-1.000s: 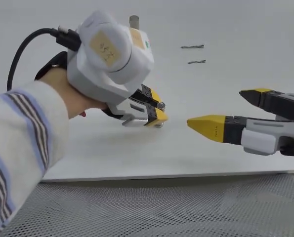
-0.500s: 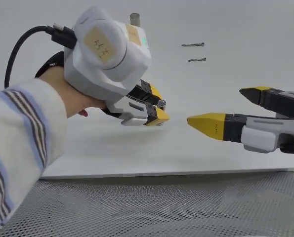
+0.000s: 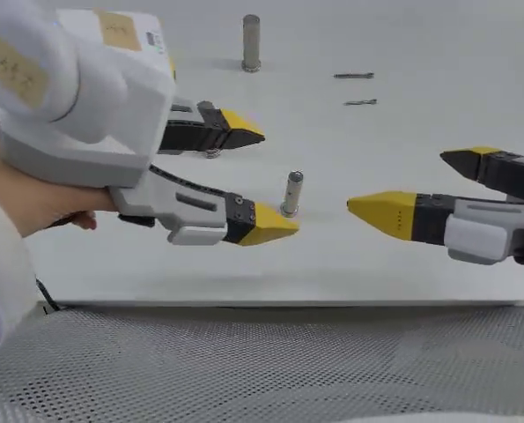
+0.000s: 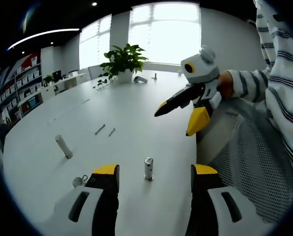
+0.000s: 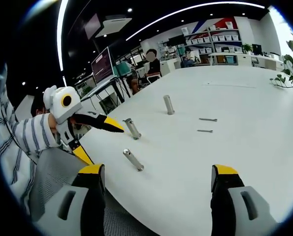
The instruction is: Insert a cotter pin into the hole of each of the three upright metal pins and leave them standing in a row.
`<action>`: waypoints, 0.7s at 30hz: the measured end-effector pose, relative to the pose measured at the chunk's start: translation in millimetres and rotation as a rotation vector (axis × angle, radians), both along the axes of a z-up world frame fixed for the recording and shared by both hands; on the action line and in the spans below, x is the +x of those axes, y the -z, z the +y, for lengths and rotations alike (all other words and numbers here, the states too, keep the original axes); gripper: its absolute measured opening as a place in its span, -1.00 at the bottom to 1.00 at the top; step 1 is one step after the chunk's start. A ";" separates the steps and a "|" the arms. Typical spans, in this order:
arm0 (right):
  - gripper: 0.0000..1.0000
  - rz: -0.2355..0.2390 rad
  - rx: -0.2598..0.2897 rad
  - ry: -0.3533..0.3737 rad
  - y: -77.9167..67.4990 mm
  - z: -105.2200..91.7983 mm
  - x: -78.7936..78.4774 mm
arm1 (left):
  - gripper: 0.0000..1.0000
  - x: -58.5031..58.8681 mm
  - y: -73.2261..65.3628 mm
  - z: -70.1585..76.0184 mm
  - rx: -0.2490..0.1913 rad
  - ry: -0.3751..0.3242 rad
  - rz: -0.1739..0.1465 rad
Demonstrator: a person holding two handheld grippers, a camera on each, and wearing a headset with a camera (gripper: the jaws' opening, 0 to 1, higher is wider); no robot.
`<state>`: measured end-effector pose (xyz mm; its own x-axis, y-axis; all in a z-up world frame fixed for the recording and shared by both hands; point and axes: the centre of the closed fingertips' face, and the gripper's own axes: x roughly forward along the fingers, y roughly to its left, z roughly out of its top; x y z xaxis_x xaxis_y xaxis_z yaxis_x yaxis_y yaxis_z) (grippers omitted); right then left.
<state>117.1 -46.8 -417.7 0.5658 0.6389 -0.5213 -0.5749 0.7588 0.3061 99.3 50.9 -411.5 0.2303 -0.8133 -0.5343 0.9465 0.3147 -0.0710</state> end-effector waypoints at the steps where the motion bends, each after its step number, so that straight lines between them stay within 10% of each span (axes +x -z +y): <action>1: 0.75 0.000 -0.004 0.001 -0.1 -1.2 0.7 | 0.29 0.0 0.3 4.0 0.001 -0.019 0.000; 10: 0.73 -0.014 -0.060 -0.023 1.6 -14.0 11.6 | 0.81 -4.3 12.1 35.4 0.012 -0.158 0.052; 21: 0.62 -0.020 -0.140 -0.117 3.2 -28.3 39.7 | 0.98 -21.2 16.8 15.4 -0.025 -0.192 0.104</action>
<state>156.8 -75.1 -420.9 0.5029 0.6229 -0.5992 -0.6668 0.7207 0.1895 78.1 66.3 -428.4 0.3271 -0.7729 -0.5437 0.8567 0.4854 -0.1746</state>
